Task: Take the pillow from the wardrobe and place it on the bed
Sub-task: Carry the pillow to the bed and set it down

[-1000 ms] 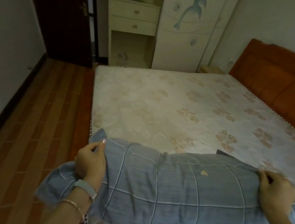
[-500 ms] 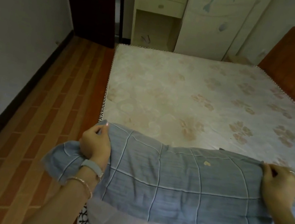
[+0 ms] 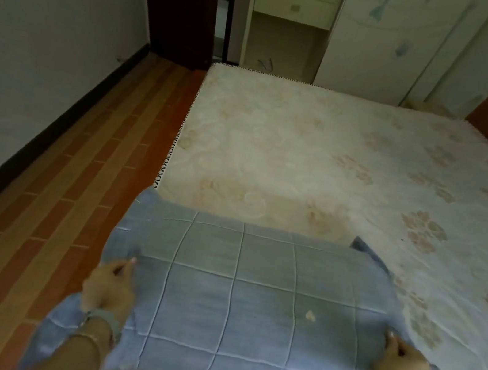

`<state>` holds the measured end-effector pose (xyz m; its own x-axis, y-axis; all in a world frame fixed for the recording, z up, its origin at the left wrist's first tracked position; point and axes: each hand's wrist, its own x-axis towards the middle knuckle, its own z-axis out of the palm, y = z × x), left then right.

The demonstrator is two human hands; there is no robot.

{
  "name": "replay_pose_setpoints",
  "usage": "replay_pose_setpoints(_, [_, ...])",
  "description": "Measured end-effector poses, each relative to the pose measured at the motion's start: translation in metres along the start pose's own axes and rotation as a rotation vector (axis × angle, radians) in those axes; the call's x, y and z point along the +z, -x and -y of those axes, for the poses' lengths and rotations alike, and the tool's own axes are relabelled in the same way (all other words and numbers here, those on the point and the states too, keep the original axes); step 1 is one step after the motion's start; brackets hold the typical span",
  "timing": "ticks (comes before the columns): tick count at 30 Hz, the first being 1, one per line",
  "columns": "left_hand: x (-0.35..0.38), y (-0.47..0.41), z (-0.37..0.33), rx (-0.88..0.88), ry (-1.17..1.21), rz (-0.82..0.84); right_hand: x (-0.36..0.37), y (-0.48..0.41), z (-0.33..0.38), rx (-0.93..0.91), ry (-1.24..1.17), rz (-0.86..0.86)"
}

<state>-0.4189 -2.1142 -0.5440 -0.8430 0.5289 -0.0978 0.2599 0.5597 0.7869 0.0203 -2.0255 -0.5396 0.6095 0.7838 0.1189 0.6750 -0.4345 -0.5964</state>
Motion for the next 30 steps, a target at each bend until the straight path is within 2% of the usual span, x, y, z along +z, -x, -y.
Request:
replay_pose_setpoints(2, [0.013,0.018,0.029,-0.047,-0.087,0.024,0.019,0.018,-0.029,0.031,0.01,0.046])
replay_pose_setpoints(4, [0.016,0.032,0.035,-0.005,-0.123,-0.032,0.021,0.021,-0.042,-0.002,0.093,0.02])
replay_pose_setpoints(7, [0.015,0.039,0.019,0.174,-0.163,-0.202,0.009,0.018,-0.025,-0.042,0.091,-0.114])
replay_pose_setpoints(9, [0.018,0.036,-0.001,0.345,-0.159,-0.255,0.004,0.016,0.001,-0.215,0.031,-0.174])
replay_pose_setpoints(10, [0.023,0.033,-0.008,0.432,-0.167,-0.235,0.004,0.014,0.014,-0.31,0.026,-0.163])
replay_pose_setpoints(12, [0.038,0.026,-0.009,0.538,-0.243,-0.11,0.013,0.013,0.03,-0.409,0.086,-0.03])
replay_pose_setpoints(14, [0.057,0.017,0.012,0.536,-0.399,0.122,0.032,0.019,0.025,-0.41,0.237,0.171])
replay_pose_setpoints(16, [0.074,0.013,0.044,0.499,-0.51,0.267,0.054,0.033,0.003,-0.424,0.367,0.257])
replay_pose_setpoints(19, [0.086,0.011,0.059,0.486,-0.582,0.293,0.059,0.039,-0.011,-0.429,0.405,0.234])
replay_pose_setpoints(21, [0.084,0.009,0.046,0.458,-0.535,0.288,0.052,0.031,-0.003,-0.423,0.379,0.242])
replay_pose_setpoints(24, [0.072,0.011,0.026,0.462,-0.384,0.123,0.048,0.027,0.015,-0.464,0.255,0.14])
replay_pose_setpoints(26, [0.064,0.015,0.021,0.536,-0.372,0.043,0.051,0.036,0.018,-0.506,0.245,0.132])
replay_pose_setpoints(28, [0.064,0.018,0.029,0.613,-0.44,0.119,0.059,0.045,0.012,-0.518,0.298,0.186])
replay_pose_setpoints(30, [0.07,0.017,0.042,0.598,-0.491,0.22,0.067,0.048,0.004,-0.498,0.327,0.194])
